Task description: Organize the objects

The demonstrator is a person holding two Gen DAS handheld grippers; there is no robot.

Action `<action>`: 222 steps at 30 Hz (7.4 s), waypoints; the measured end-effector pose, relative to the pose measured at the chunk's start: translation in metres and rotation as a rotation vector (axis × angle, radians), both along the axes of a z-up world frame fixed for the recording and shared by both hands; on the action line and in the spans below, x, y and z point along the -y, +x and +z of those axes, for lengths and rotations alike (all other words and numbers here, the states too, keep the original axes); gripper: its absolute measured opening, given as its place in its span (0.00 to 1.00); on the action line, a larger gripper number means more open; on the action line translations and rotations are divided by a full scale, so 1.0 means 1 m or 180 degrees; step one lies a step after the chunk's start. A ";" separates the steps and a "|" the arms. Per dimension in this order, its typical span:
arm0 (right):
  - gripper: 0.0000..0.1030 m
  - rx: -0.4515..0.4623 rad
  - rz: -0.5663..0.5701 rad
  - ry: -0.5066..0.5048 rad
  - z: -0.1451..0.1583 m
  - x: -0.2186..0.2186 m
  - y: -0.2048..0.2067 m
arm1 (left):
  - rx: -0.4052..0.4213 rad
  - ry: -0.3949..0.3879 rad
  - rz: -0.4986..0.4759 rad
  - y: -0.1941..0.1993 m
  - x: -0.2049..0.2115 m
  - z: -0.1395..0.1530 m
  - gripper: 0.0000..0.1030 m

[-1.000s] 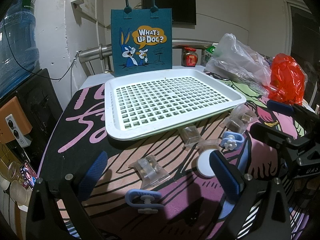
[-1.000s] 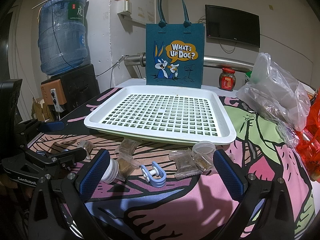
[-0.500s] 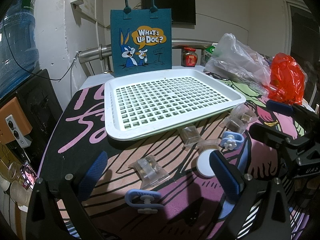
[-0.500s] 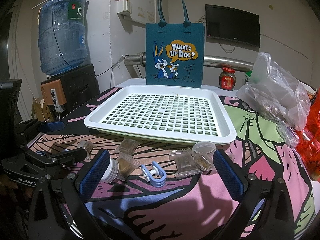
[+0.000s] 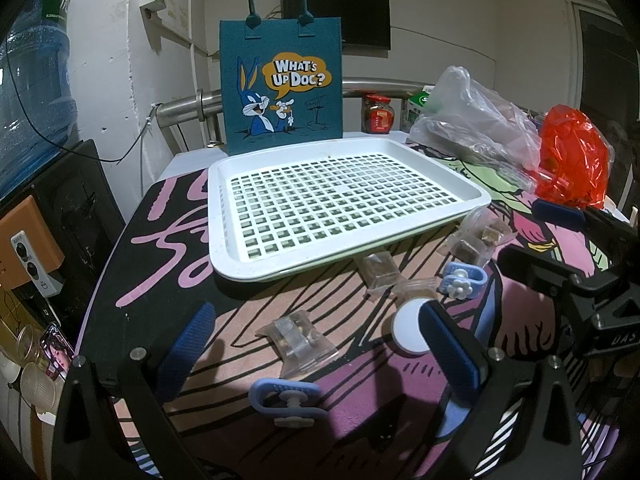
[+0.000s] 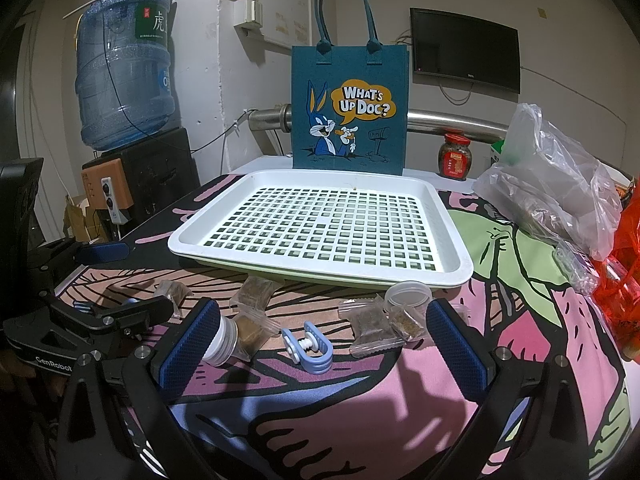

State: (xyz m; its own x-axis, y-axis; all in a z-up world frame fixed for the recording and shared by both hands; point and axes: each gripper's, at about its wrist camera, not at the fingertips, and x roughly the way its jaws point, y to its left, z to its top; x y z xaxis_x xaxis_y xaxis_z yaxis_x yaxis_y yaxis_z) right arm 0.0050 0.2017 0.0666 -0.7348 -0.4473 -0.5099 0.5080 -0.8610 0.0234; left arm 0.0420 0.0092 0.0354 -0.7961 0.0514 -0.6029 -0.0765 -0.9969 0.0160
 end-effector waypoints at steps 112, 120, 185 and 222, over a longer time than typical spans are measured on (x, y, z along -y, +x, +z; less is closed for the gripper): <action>0.24 0.0170 0.0315 -0.0112 -0.002 0.001 -0.015 | -0.0141 0.0111 -0.0263 -0.009 -0.016 0.004 0.40; 0.24 0.0206 0.0317 -0.0145 -0.002 0.000 -0.017 | -0.0128 0.0120 -0.0260 -0.009 -0.017 0.004 0.40; 0.24 0.0232 0.0314 -0.0169 -0.002 -0.001 -0.018 | -0.0114 0.0121 -0.0261 -0.010 -0.017 0.005 0.40; 0.24 0.0991 -0.0175 0.0125 -0.016 -0.007 -0.151 | 0.0509 0.0173 0.0138 -0.115 0.020 -0.014 0.40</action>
